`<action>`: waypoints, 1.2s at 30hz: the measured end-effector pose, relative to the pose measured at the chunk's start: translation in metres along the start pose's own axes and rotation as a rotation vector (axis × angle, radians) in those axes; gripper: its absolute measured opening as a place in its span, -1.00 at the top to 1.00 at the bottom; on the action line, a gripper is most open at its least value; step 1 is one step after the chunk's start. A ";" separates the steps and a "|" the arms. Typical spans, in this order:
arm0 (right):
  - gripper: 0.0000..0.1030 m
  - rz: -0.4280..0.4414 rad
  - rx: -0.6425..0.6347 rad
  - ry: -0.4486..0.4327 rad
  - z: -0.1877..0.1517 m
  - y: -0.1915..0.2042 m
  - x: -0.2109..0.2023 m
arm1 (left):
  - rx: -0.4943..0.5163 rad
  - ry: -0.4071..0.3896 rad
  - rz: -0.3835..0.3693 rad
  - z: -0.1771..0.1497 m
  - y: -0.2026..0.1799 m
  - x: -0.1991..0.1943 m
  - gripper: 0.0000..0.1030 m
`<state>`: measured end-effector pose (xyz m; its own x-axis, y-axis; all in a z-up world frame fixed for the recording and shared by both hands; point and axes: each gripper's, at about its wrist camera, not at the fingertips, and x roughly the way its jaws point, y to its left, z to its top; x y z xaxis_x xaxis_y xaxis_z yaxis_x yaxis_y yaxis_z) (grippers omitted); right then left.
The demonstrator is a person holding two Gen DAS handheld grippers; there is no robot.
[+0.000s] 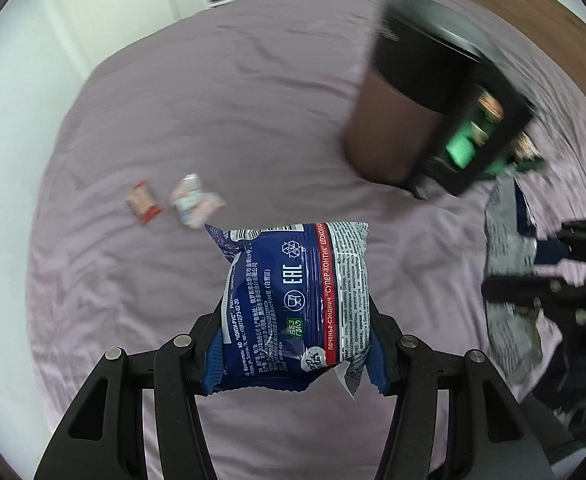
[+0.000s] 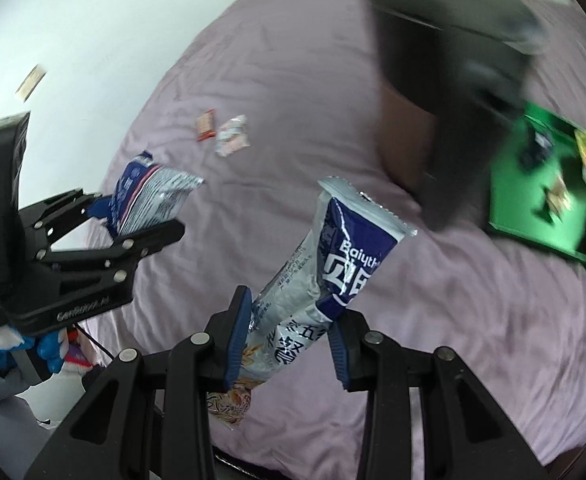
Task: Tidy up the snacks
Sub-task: 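Carry the blue bag and white-blue bar over the green tray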
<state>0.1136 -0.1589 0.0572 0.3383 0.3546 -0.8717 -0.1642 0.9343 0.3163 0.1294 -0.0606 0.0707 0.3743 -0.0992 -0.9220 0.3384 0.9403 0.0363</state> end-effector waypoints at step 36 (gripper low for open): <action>1.00 -0.307 0.286 -0.281 0.031 -0.303 -0.093 | 0.179 -0.084 -0.163 0.200 -0.256 0.097 0.02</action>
<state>0.1607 -0.4744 0.0542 0.5743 0.0209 -0.8184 0.2290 0.9557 0.1851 0.2516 -0.3763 0.0491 0.3704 -0.2782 -0.8862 0.5444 0.8381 -0.0355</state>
